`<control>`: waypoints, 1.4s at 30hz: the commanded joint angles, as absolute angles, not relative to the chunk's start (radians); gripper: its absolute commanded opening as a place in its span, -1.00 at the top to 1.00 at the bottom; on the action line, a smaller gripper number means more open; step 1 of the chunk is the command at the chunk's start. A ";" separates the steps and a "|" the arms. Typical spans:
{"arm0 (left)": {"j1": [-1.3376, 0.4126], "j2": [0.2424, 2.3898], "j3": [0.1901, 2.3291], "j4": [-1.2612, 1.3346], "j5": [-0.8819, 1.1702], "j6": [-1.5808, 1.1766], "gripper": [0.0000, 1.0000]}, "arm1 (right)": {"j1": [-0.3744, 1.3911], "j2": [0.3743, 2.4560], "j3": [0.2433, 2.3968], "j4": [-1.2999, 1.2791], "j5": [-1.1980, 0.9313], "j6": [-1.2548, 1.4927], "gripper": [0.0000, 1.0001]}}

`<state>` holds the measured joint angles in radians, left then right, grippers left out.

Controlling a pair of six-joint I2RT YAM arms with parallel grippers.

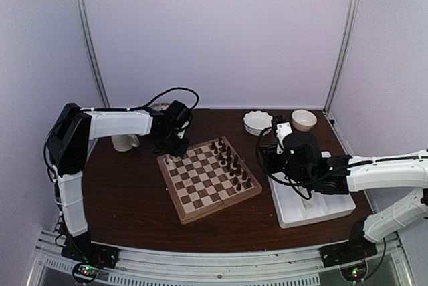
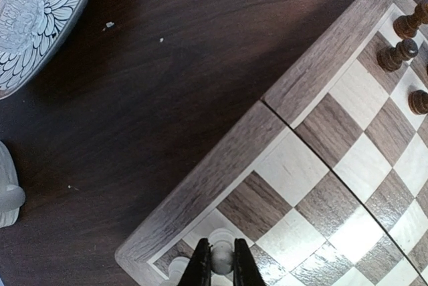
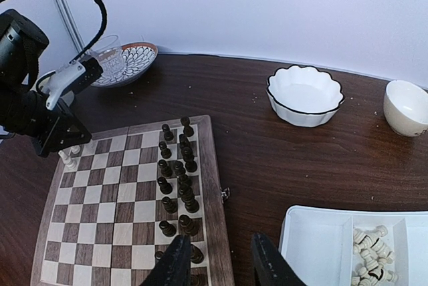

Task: Set up the chess pieces on the board
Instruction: Place the pawn on a2.

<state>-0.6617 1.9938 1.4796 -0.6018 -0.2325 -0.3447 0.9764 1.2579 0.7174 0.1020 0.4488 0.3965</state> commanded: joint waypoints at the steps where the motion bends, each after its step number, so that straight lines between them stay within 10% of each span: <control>1: -0.652 2.003 1.477 -0.591 -0.244 -0.333 0.91 | 0.974 1.267 0.739 0.109 0.449 0.403 0.35; 28: -0.652 1.997 1.454 -0.604 -0.252 -0.337 0.91 | 0.973 1.275 0.742 0.107 0.449 0.402 0.35; 42: -0.652 2.000 1.480 -0.618 -0.241 -0.332 0.52 | 0.974 1.276 0.744 0.106 0.445 0.400 0.35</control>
